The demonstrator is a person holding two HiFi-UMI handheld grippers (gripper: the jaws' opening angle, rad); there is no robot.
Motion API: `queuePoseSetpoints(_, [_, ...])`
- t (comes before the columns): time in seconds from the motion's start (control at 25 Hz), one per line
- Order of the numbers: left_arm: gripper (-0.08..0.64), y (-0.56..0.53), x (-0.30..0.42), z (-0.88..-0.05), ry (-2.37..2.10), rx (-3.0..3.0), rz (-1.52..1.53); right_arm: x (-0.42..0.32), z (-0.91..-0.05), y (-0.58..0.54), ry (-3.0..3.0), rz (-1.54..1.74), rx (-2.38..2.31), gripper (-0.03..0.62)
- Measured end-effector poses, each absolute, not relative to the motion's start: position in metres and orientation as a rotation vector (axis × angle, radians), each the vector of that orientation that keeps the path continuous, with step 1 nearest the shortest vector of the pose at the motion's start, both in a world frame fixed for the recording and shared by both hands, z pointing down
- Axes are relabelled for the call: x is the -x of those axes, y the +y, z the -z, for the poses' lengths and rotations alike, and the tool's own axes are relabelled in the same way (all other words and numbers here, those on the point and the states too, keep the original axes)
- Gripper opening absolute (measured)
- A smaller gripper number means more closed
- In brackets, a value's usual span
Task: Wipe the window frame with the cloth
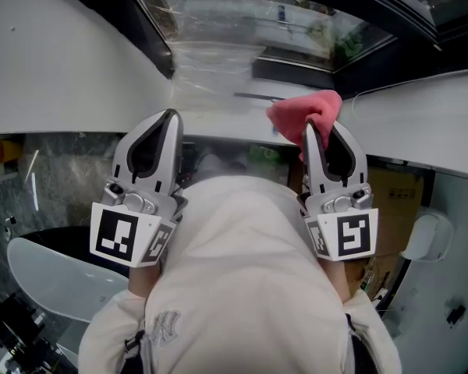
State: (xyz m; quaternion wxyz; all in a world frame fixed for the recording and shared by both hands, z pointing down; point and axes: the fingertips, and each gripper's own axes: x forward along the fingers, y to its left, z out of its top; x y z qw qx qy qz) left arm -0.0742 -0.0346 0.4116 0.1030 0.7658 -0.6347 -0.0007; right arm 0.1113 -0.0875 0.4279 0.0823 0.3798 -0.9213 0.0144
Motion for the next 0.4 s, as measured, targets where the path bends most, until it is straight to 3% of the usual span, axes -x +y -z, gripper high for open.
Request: queuePoseSetpoints(0.4, [0.008, -0.0351, 0.0725, -0.4128, -1.868, -2.253, 0.006, -0.1116, -0.4279, -0.0870, -2.751, -0.040, -1.115, 0.091])
